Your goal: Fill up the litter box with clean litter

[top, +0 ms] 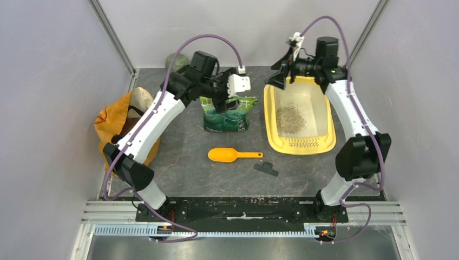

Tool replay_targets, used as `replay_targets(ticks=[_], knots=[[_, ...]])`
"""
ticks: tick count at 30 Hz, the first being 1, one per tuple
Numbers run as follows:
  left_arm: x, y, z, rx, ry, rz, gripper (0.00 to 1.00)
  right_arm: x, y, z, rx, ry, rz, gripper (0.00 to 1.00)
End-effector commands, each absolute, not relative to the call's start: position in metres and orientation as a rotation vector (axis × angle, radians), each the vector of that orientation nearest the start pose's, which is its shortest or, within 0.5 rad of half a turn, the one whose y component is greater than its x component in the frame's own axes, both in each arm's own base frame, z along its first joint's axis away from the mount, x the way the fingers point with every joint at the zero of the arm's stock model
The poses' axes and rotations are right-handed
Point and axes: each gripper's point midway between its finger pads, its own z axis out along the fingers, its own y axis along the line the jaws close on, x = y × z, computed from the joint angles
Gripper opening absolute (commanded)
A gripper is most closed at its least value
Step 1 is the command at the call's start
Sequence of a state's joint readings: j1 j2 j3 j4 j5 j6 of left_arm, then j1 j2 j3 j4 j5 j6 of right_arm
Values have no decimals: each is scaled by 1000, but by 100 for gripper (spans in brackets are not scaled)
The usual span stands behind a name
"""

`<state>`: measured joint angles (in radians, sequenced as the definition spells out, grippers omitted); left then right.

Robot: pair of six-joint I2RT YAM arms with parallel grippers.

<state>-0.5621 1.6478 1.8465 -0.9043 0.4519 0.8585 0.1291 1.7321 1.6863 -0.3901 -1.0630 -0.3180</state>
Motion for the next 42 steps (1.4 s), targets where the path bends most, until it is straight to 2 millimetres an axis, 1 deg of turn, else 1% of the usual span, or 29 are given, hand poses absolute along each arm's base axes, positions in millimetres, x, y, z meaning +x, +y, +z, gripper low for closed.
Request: replay_targets(ticks=[1, 3, 5, 6, 8, 10, 11, 12, 13, 15, 16, 18, 21, 24, 27, 30, 36, 42], knots=[[286, -315, 276, 1723, 1588, -628, 77, 407, 170, 354, -811, 1656, 894, 89], [264, -331, 256, 1785, 1598, -741, 69, 398, 151, 358, -739, 1707, 832, 89], [242, -342, 235, 1842, 1584, -838, 63, 386, 134, 360, -676, 1752, 764, 89], [232, -347, 224, 1864, 1567, -874, 63, 382, 119, 359, -633, 1780, 711, 89], [216, -354, 194, 1873, 1552, -909, 60, 372, 96, 355, -549, 1845, 625, 89], [197, -360, 175, 1884, 1514, -957, 58, 361, 76, 351, -468, 1901, 579, 89], [190, -363, 167, 1894, 1490, -964, 58, 357, 67, 349, -430, 1927, 565, 89], [182, -364, 155, 1914, 1489, -959, 57, 352, 61, 346, -388, 1953, 558, 89], [178, -366, 146, 1910, 1493, -953, 57, 348, 57, 344, -354, 1971, 552, 89], [175, -372, 138, 1874, 1489, -953, 57, 339, 53, 340, -308, 2008, 551, 89], [175, -377, 138, 1861, 1474, -941, 58, 335, 53, 339, -293, 2016, 554, 89], [173, -384, 131, 1873, 1440, -924, 58, 329, 54, 336, -282, 2028, 567, 89], [171, -395, 116, 1909, 1370, -871, 60, 324, 54, 331, -276, 2040, 569, 89], [176, -404, 98, 1916, 1356, -805, 64, 322, 53, 331, -274, 2043, 579, 89], [180, -408, 87, 1916, 1367, -794, 68, 318, 54, 333, -274, 2046, 607, 89], [178, -412, 77, 1931, 1355, -791, 73, 314, 54, 334, -272, 2050, 624, 89], [178, -424, 62, 1952, 1361, -791, 75, 311, 53, 332, -281, 2058, 658, 89], [181, -429, 48, 1969, 1365, -765, 76, 306, 52, 335, -279, 2061, 684, 89]])
